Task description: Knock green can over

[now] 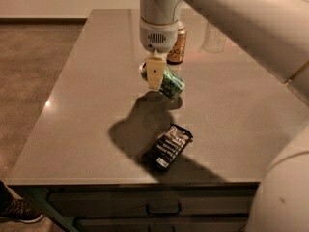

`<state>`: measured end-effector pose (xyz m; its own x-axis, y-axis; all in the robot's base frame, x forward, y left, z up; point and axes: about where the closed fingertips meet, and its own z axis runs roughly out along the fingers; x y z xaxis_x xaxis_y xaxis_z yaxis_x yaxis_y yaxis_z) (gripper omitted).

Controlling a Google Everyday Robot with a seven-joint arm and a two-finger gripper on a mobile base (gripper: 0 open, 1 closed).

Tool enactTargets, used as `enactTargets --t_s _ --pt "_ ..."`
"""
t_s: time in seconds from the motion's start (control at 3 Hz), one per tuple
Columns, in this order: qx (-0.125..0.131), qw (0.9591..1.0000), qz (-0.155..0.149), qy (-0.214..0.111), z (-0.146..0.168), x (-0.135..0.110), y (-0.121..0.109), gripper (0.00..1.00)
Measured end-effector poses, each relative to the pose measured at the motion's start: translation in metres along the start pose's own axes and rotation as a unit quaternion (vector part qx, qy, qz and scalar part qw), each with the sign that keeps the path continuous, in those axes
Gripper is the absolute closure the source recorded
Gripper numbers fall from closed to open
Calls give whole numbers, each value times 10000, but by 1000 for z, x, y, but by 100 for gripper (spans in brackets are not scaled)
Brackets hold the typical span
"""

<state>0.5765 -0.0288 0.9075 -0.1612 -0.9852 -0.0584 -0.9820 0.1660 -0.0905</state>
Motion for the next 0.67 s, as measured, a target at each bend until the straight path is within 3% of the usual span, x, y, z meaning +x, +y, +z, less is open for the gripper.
enactTargets --t_s 0.67 --pt "-197 9995 -190 183 25 -12 3 5"
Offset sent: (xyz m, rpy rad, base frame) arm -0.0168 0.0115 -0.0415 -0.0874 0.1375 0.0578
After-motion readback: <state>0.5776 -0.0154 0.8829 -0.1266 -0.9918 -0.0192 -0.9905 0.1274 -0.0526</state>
